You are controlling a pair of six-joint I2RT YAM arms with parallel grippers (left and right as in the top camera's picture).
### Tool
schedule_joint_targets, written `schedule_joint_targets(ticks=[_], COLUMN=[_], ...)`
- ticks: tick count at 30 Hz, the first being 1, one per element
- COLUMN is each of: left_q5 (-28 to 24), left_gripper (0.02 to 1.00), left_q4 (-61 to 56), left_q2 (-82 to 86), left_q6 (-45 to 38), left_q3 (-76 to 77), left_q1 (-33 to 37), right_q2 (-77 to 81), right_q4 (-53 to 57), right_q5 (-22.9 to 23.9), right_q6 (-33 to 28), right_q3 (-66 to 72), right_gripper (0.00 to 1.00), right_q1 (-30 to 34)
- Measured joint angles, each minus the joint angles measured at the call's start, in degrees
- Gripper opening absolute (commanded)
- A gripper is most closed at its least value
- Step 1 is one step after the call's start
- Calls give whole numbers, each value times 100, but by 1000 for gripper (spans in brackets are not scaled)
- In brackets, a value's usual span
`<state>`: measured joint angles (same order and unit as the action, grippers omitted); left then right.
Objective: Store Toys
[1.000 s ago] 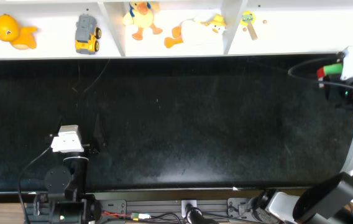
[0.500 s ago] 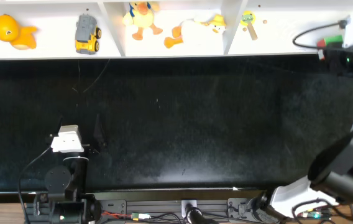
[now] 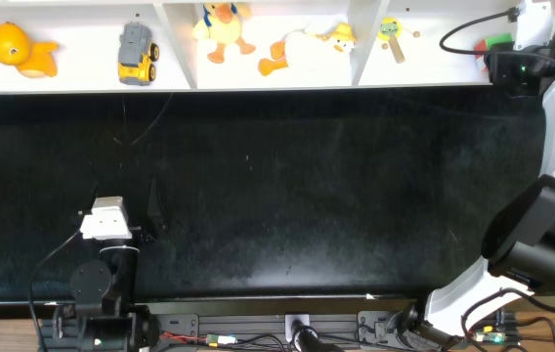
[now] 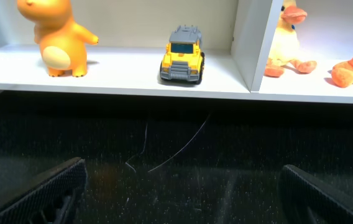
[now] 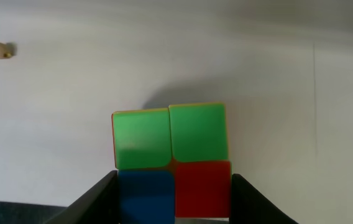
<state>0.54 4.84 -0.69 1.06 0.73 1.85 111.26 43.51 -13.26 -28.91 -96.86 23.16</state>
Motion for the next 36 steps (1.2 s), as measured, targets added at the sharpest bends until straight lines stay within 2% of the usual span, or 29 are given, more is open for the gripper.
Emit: schedule_joint_targets(ticks=[3,4,5,6,22,31,34,36], left_q5=[0,0,0,0,0,0,0,0], left_gripper=[998,998,998,998,998,998,998,998], left_q4=[0,0,0,0,0,0,0,0], left_q2=[0,0,0,0,0,0,0,0], left_q6=[0,0,0,0,0,0,0,0], left_q3=[0,0,0,0,0,0,0,0], left_q1=[0,0,0,0,0,0,0,0], right_q2=[61,68,72,74,-39,-1480,-1895,-2205], right_q4=[-24,-24,-26,-24,-107,-437,-527,-710], right_q5=[-7,-9,-4,-7,22,431,581,778], right_q6=[31,37,46,85,238,280,323,492], right_q3=[-35,-42,-44,-44,90,1893,2256,2568], right_gripper=[586,671,814,998,996,993,996,993], right_q1=[0,0,0,0,-2,-59,-302,-743])
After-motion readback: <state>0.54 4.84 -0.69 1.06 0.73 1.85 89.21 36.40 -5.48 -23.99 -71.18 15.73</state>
